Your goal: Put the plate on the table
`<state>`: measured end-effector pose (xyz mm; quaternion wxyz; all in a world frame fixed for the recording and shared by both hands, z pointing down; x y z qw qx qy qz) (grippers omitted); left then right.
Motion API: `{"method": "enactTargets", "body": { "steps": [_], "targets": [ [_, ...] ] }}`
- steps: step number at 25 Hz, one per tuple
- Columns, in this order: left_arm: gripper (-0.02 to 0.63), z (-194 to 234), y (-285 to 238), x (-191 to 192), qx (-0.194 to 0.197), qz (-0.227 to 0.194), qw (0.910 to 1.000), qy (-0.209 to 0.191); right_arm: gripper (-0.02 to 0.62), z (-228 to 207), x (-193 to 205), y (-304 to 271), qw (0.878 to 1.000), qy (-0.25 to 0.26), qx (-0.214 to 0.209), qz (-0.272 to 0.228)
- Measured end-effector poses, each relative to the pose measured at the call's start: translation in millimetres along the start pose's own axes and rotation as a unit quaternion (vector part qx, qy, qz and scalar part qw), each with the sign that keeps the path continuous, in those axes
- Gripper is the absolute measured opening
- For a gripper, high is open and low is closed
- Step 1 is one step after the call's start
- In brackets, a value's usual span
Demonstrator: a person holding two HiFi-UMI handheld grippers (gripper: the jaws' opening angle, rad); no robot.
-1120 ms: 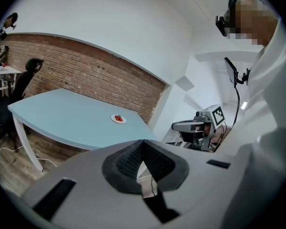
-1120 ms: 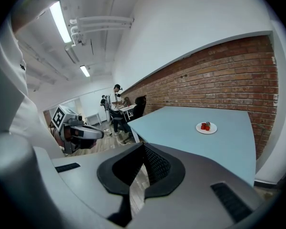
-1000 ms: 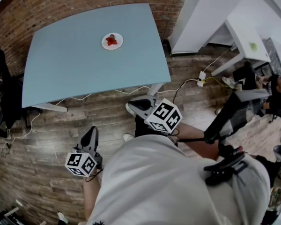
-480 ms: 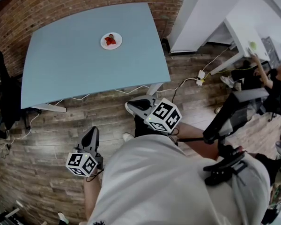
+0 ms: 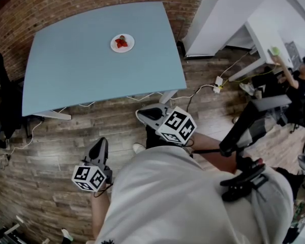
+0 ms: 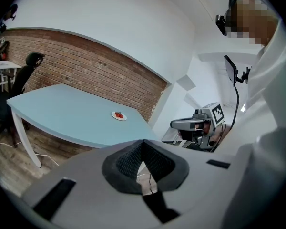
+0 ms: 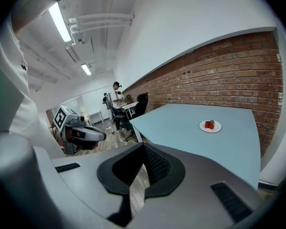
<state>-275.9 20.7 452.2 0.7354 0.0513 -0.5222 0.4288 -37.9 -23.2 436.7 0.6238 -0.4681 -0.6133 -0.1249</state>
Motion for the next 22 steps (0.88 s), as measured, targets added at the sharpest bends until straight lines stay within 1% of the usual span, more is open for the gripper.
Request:
{"method": "enactTargets", "body": {
  "steps": [4, 10, 19, 22],
  "targets": [
    [0.0, 1.7, -1.7, -5.0, -0.007, 0.007, 0.9999, 0.004, 0.008, -2.1, 0.1, -6.0, 1.0, -0.001, -0.004, 0.005],
    [0.0, 5.8, -8.1, -10.1, -0.005, 0.012, 0.9999, 0.006, 0.008, -8.4, -2.0, -12.1, 1.0, -0.003, -0.005, 0.007],
    [0.0, 15.7, -27.2, -13.5, 0.011, 0.014, 0.9998, 0.005, 0.008, -22.2, -2.2, -19.0, 1.0, -0.011, -0.002, 0.015],
    [0.0, 15.4, -35.1, -19.6, 0.01, 0.02, 0.9997, 0.006, 0.008, -30.5, -1.4, -20.3, 1.0, -0.012, 0.0, 0.018]
  ]
}}
Point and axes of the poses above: the fingertips, and each gripper's own axes: y backward along the fingers, z to its left, x out of its underside, the point moved 6 cm from there along y, backward along the fingers, and after that the axes turned 3 degrees about y, right-handed, at the moved point
